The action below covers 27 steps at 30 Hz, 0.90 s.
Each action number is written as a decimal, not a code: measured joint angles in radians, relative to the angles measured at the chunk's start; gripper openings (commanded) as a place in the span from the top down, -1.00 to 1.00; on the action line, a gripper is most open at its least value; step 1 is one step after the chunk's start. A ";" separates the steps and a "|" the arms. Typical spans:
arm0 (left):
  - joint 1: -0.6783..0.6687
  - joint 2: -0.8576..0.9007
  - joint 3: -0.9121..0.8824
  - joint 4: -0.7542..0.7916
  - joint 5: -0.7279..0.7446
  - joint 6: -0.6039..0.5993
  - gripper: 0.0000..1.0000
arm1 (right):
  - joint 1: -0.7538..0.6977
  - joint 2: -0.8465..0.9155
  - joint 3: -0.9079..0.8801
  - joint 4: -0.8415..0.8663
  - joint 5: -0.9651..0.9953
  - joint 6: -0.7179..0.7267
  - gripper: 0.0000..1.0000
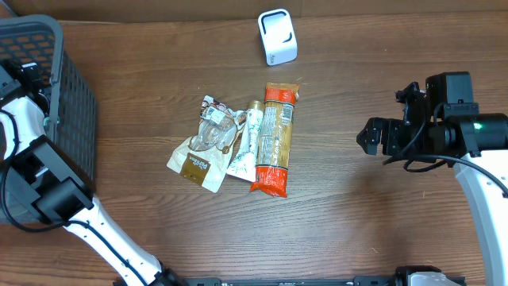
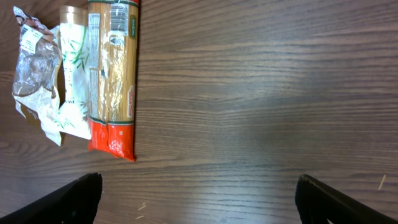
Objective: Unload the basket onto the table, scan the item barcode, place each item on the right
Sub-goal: 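Close the left gripper on the green wipes pack and lift it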
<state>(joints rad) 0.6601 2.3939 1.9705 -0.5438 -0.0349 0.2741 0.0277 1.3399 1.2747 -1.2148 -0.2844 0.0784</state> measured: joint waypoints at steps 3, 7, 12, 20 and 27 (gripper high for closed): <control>0.002 -0.003 0.011 -0.047 0.000 -0.038 0.92 | 0.000 0.000 0.000 0.011 0.000 0.000 -1.00; 0.002 -0.019 0.015 -0.137 -0.004 -0.117 0.92 | 0.000 0.000 0.000 0.018 0.000 0.000 -1.00; 0.003 -0.045 0.011 -0.226 0.039 -0.216 0.92 | 0.000 0.000 0.000 0.021 0.000 0.000 -1.00; 0.014 -0.120 -0.039 -0.298 0.148 -0.305 0.92 | 0.000 0.000 0.000 0.023 0.000 0.000 -1.00; 0.014 -0.229 -0.045 -0.366 0.166 -0.349 -0.99 | 0.000 0.000 0.000 0.026 0.000 0.000 -1.00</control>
<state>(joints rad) 0.6739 2.1647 1.9259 -0.9096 0.1310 -0.0750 0.0277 1.3399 1.2747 -1.1885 -0.2848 0.0784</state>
